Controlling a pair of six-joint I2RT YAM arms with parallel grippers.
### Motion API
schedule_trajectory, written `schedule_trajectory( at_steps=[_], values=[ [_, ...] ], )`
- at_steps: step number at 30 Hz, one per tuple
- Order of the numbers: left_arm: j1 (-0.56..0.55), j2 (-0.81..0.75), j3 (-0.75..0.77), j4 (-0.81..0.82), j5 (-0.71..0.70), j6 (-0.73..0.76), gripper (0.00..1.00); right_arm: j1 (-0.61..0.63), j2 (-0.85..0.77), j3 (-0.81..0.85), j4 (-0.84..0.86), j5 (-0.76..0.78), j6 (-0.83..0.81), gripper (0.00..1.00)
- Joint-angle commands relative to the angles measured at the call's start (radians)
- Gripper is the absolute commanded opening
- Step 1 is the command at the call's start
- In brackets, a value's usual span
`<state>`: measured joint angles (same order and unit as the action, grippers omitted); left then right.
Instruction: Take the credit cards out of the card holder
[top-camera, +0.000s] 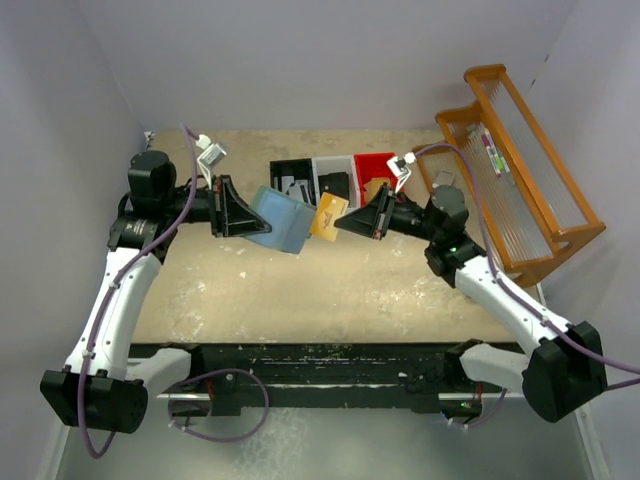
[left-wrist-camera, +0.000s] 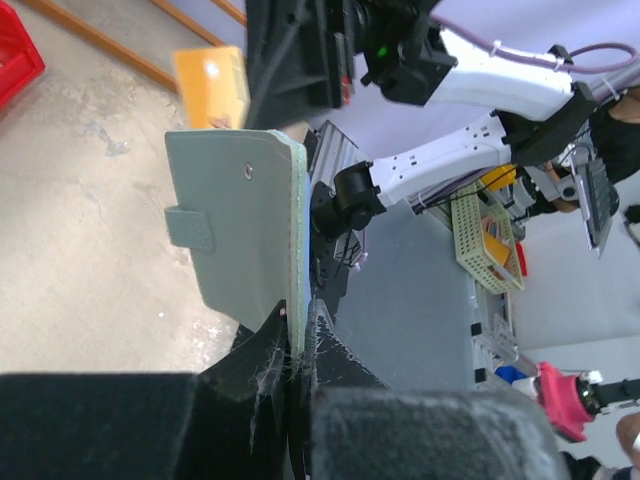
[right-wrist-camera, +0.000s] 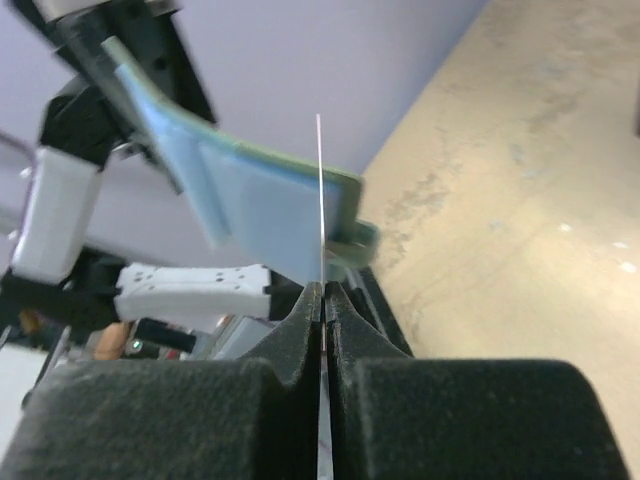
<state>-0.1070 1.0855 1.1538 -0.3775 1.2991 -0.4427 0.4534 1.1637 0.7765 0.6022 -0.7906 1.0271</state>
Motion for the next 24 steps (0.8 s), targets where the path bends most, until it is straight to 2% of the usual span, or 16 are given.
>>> schedule_trajectory(
  at_steps=[1,4,6,9,13,18,24],
  values=[
    [0.0,-0.014,0.058,-0.074,0.094,0.184,0.0,-0.054,-0.025,0.154,-0.508,0.188,-0.3,0.0],
    [0.0,-0.005,0.133,-0.306,0.021,0.487,0.0,-0.079,0.026,0.272,-0.724,0.431,-0.397,0.0],
    [0.0,0.03,0.173,-0.44,-0.078,0.641,0.0,-0.102,0.073,0.326,-0.784,0.52,-0.421,0.0],
    [-0.002,0.108,0.212,-0.606,-0.219,0.809,0.0,-0.138,0.162,0.397,-0.792,0.597,-0.442,0.0],
    [-0.012,0.213,0.183,-0.739,-0.356,0.972,0.0,-0.145,0.331,0.532,-0.861,0.738,-0.498,0.0],
    [-0.055,0.348,0.119,-0.783,-0.563,1.088,0.0,-0.153,0.516,0.69,-0.93,0.861,-0.587,0.0],
    [-0.06,0.454,0.069,-0.674,-0.67,1.122,0.0,-0.162,0.68,0.834,-0.977,0.909,-0.642,0.0]
  ],
)
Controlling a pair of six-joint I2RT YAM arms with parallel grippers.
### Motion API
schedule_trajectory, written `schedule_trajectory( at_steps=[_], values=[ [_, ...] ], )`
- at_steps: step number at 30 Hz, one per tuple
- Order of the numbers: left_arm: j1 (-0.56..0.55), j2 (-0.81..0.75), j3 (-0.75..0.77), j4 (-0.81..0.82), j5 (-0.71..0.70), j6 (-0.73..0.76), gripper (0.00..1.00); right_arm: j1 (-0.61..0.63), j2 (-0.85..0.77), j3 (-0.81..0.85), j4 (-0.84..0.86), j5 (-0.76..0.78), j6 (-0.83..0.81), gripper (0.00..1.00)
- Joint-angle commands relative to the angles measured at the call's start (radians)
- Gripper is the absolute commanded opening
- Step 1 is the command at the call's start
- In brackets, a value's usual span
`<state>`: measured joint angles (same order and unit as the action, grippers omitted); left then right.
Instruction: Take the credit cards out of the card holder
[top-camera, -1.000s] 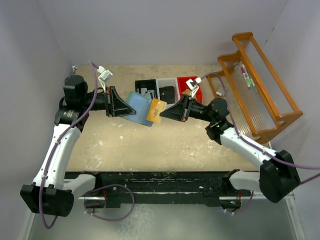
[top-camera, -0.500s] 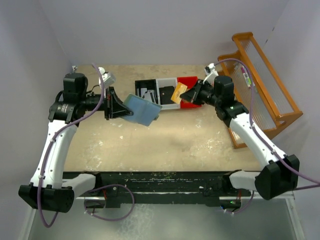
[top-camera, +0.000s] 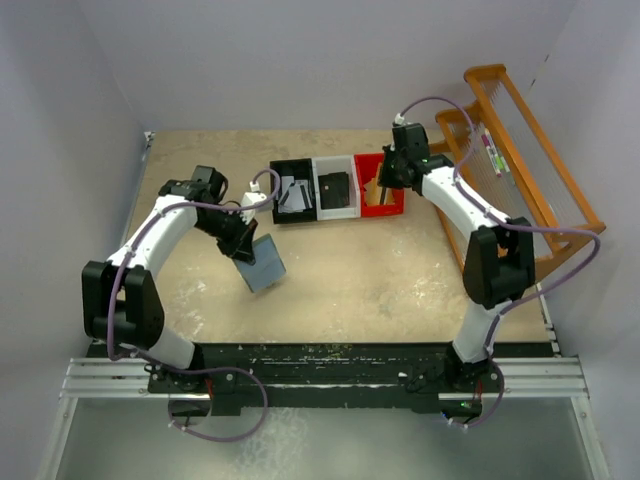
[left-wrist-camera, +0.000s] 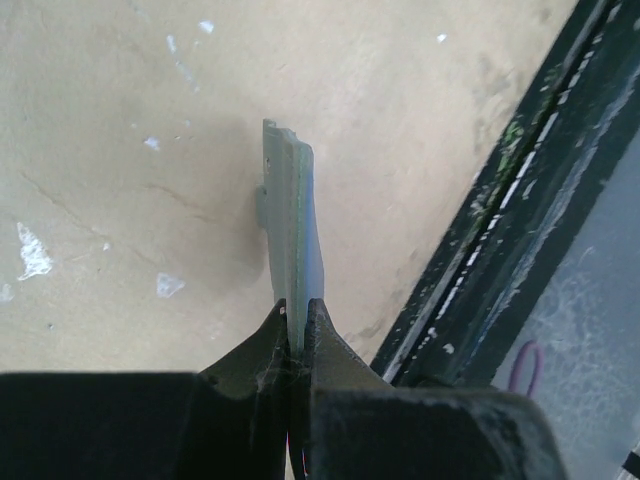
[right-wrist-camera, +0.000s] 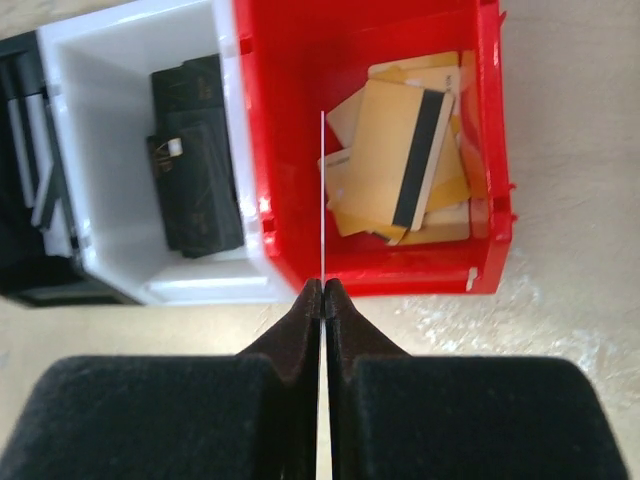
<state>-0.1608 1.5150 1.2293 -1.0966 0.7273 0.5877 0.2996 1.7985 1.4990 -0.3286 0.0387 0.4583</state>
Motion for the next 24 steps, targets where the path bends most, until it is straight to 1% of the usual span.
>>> schedule_trajectory(
  at_steps=[1,4,5,7,9,10,14,15,16,18,19,22,23,24],
  values=[
    [-0.008,0.044,-0.007,0.058,-0.115,0.097,0.0,-0.008,0.074,0.136,-0.054,0.086,-0.08,0.0],
    [-0.013,0.095,-0.01,0.107,-0.173,0.101,0.0,-0.008,0.156,0.215,-0.091,0.116,-0.099,0.0],
    [-0.019,0.107,-0.012,0.13,-0.195,0.095,0.03,-0.008,0.181,0.238,-0.101,0.117,-0.104,0.0],
    [-0.028,0.114,-0.018,0.171,-0.22,0.089,0.17,-0.008,0.238,0.279,-0.123,0.101,-0.113,0.0],
    [-0.038,0.11,-0.027,0.199,-0.24,0.092,0.25,-0.01,0.274,0.312,-0.135,0.084,-0.119,0.0],
    [-0.041,0.103,-0.029,0.207,-0.246,0.093,0.31,-0.009,0.286,0.317,-0.136,0.081,-0.12,0.0],
    [-0.042,0.065,-0.018,0.207,-0.234,0.095,0.44,-0.01,0.302,0.332,-0.14,0.084,-0.122,0.0],
    [-0.042,0.054,-0.017,0.205,-0.226,0.095,0.48,-0.01,0.303,0.335,-0.141,0.088,-0.122,0.0],
    [-0.042,0.039,-0.015,0.2,-0.214,0.094,0.5,-0.01,0.302,0.338,-0.145,0.092,-0.122,0.06],
    [-0.042,0.013,-0.008,0.184,-0.181,0.094,0.53,-0.01,0.3,0.34,-0.155,0.101,-0.118,0.22],
    [-0.042,0.002,-0.003,0.178,-0.169,0.091,0.54,-0.01,0.296,0.339,-0.16,0.108,-0.115,0.34],
    [-0.04,-0.037,0.017,0.16,-0.15,0.067,0.57,-0.01,0.255,0.315,-0.17,0.143,-0.102,0.49],
    [-0.035,-0.054,0.024,0.16,-0.147,0.05,0.61,-0.01,0.232,0.293,-0.169,0.157,-0.098,0.54],
    [-0.029,-0.067,0.029,0.167,-0.145,0.033,0.66,-0.01,0.205,0.276,-0.166,0.171,-0.093,0.6]
  ],
)
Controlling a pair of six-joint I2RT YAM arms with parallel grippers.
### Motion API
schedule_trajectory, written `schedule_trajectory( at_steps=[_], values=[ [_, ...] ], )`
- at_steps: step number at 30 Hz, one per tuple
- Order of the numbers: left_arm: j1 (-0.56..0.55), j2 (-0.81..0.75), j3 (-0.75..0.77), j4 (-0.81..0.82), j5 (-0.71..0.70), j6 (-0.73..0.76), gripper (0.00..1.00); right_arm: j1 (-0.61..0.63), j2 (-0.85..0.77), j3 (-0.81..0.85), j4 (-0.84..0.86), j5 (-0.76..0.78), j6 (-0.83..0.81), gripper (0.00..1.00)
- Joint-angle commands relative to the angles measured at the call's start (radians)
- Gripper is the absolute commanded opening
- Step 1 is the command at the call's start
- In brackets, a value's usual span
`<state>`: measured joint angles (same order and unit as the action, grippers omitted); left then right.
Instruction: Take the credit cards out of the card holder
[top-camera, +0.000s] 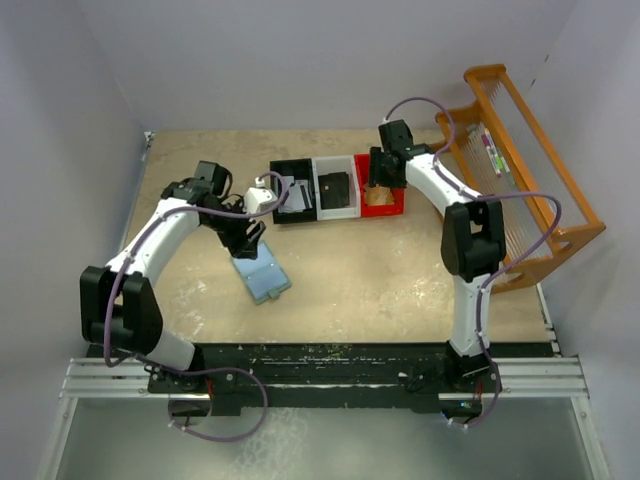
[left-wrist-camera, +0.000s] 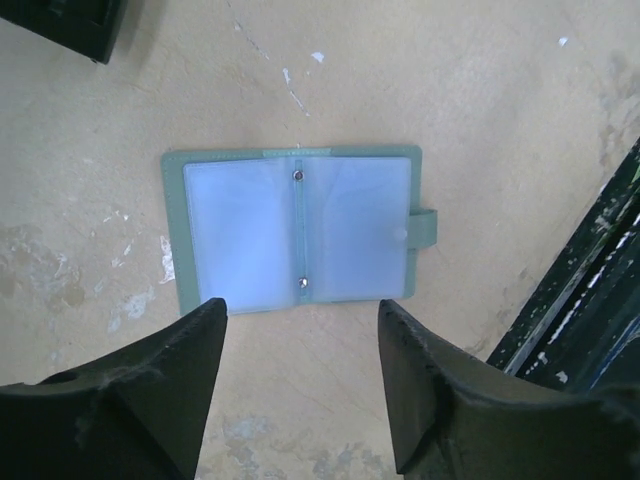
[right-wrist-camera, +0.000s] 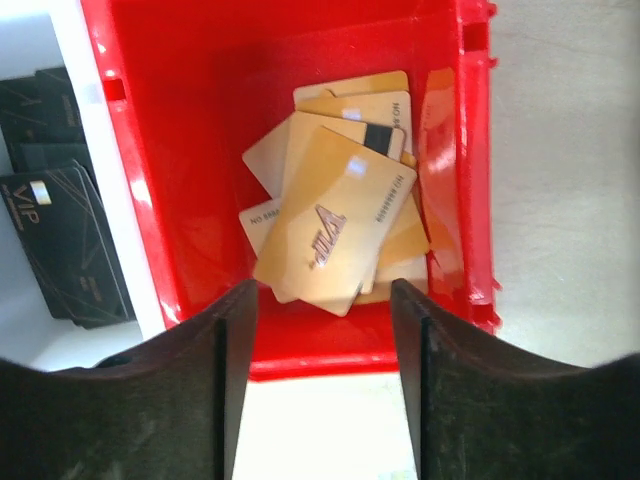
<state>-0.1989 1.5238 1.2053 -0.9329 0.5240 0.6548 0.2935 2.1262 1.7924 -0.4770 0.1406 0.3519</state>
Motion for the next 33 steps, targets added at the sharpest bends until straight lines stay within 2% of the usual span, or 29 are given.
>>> schedule_trajectory(
  at_steps=[1,3,6,9,12,13,14,15,18,21,25,27,29,31,33],
  values=[
    [0.021,-0.087,0.055,0.02,0.058,-0.058,0.75,-0.004,-0.154,-0.04,-0.017,0.083,0.018,0.63],
    [0.049,-0.114,0.056,0.067,0.049,-0.11,0.88,-0.004,-0.235,-0.099,0.001,0.111,0.032,0.67],
    [0.109,-0.153,0.049,0.176,0.023,-0.206,0.98,-0.004,-0.435,-0.291,0.104,0.187,0.073,0.74],
    [0.205,-0.224,-0.013,0.337,0.052,-0.328,0.99,-0.004,-0.677,-0.54,0.234,0.302,0.11,0.75],
    [0.245,-0.312,-0.113,0.503,0.01,-0.413,0.99,-0.004,-0.939,-0.793,0.362,0.446,0.101,0.78],
    [0.246,-0.334,-0.142,0.541,-0.015,-0.429,0.99,-0.004,-1.006,-0.864,0.375,0.494,0.119,0.82],
    [0.246,-0.355,-0.17,0.574,-0.038,-0.444,0.99,-0.004,-1.066,-0.924,0.379,0.523,0.133,0.95],
    [0.245,-0.372,-0.192,0.589,-0.056,-0.46,0.99,-0.004,-1.121,-0.979,0.387,0.536,0.13,1.0],
    [0.245,-0.415,-0.285,0.659,-0.138,-0.523,0.99,-0.004,-1.271,-1.127,0.419,0.566,0.131,1.0],
    [0.246,-0.455,-0.399,0.73,-0.186,-0.557,0.99,-0.004,-1.368,-1.176,0.409,0.572,0.144,1.0],
    [0.247,-0.529,-0.565,0.849,-0.195,-0.593,0.99,-0.003,-1.409,-1.194,0.387,0.617,0.14,0.99],
    [0.247,-0.579,-0.657,0.94,-0.206,-0.598,0.99,-0.004,-1.446,-1.232,0.422,0.679,0.141,1.0],
    [0.247,-0.622,-0.749,1.0,-0.221,-0.608,0.99,-0.004,-1.484,-1.289,0.465,0.775,0.233,1.0],
    [0.247,-0.653,-0.809,1.033,-0.211,-0.563,0.99,-0.004,-1.506,-1.309,0.477,0.748,0.147,1.0],
    [0.246,-0.672,-0.869,1.085,-0.298,-0.58,0.99,-0.004,-1.531,-1.349,0.518,0.729,0.081,1.0]
  ],
)
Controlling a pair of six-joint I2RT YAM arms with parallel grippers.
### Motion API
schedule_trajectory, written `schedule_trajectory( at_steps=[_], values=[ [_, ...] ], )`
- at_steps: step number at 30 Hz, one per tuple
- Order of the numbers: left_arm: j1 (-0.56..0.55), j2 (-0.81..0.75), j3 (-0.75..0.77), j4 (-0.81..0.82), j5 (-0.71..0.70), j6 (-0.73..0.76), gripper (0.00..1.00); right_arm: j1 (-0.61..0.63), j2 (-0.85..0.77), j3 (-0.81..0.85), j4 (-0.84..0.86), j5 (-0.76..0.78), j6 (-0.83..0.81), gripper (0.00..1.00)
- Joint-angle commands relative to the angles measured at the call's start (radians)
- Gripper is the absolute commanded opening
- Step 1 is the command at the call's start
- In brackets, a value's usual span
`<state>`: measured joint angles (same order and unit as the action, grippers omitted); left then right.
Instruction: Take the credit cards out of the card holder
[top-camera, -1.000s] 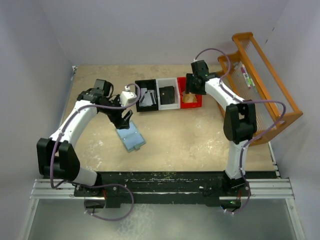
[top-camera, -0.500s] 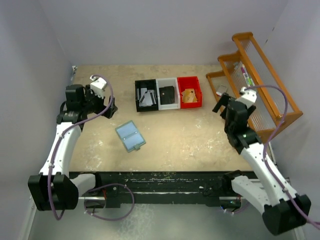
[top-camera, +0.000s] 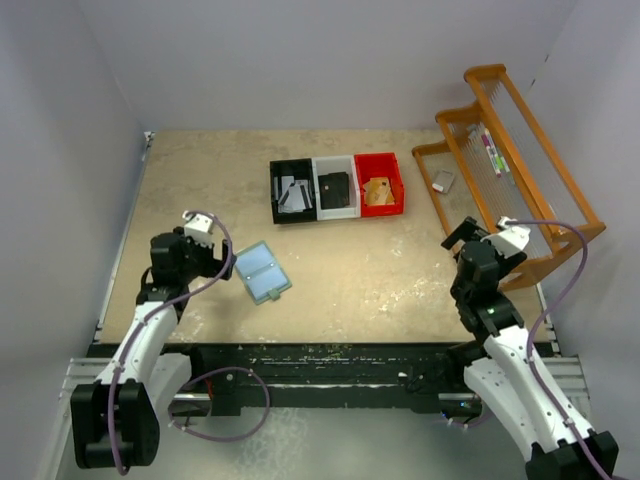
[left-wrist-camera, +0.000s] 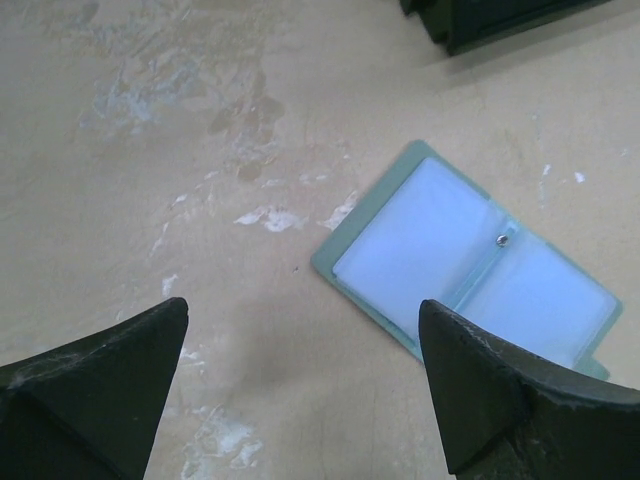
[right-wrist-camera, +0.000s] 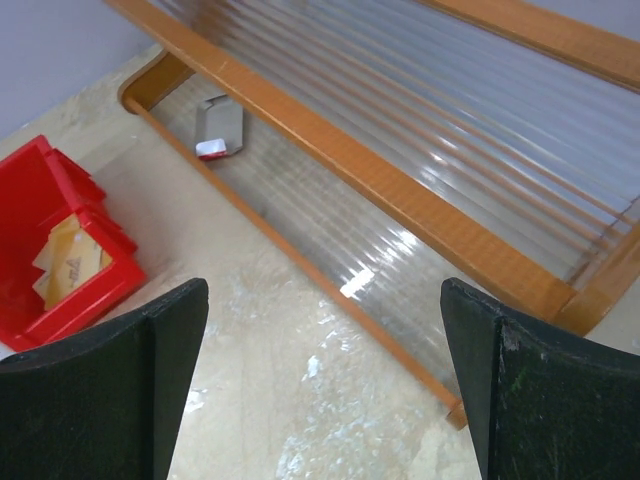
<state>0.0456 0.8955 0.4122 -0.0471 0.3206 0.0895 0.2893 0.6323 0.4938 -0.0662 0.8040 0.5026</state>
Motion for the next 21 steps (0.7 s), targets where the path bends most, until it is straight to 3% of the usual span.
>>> schedule_trajectory(
  at_steps=[1,7,10,14,21],
  values=[
    [0.002,-0.05,-0.095,0.218,-0.142,-0.032,0.99,0.001,-0.059,-0.069,0.131,0.062,-0.096,1.0],
    [0.002,-0.091,-0.188,0.31,-0.218,-0.062,0.99,0.001,-0.254,-0.261,0.382,0.004,-0.341,1.0],
    [0.003,-0.131,-0.215,0.316,-0.202,-0.057,0.99,0.0,-0.307,-0.271,0.363,-0.059,-0.37,1.0],
    [0.002,-0.178,-0.235,0.311,-0.234,-0.064,0.99,0.001,-0.267,-0.245,0.254,-0.041,-0.288,1.0],
    [0.002,-0.502,-0.371,0.266,-0.284,-0.089,0.99,0.001,-0.161,-0.312,0.399,-0.126,-0.39,1.0]
  ],
)
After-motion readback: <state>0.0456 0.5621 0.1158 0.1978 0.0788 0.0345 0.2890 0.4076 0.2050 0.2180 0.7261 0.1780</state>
